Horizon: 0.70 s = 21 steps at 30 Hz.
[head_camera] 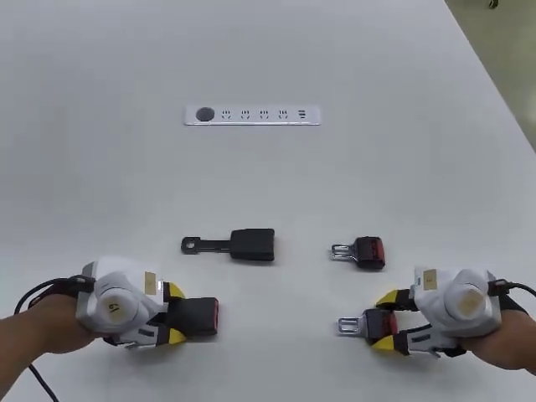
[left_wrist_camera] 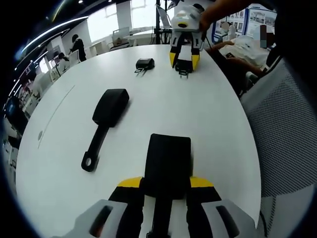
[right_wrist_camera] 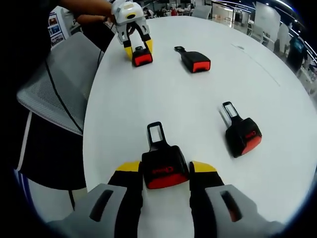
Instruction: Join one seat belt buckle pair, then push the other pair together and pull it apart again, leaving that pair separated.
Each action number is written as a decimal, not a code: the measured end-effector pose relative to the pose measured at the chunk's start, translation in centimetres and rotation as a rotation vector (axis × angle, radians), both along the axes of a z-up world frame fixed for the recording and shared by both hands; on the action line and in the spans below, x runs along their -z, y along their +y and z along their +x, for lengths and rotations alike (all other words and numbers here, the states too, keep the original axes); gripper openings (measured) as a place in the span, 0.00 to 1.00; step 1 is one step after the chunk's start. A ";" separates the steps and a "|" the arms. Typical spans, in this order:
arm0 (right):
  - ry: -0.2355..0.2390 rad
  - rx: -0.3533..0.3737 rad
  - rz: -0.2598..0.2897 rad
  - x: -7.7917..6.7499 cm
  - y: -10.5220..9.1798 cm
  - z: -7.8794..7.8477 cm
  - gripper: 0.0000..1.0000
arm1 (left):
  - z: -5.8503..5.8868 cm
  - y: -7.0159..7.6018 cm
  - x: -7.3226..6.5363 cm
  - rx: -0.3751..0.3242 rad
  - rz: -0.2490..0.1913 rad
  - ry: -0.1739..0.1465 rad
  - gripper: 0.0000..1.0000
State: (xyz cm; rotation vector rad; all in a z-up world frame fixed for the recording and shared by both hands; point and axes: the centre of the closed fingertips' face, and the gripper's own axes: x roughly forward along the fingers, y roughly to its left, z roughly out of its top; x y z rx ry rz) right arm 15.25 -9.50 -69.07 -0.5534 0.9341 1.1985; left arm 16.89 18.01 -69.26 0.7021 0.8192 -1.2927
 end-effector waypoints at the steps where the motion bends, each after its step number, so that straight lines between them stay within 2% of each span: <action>1: 0.000 -0.003 -0.003 0.1 0.0 0.1 0.35 | 0.0 0.0 0.0 0.000 0.001 0.000 0.34; 11: -0.002 -0.023 -0.013 0.3 1.1 0.7 0.35 | 0.0 -0.2 0.0 -0.005 0.012 0.004 0.34; 21: -0.010 -0.051 0.008 0.1 3.5 0.9 0.35 | 0.0 -0.2 0.0 -0.002 0.022 0.005 0.34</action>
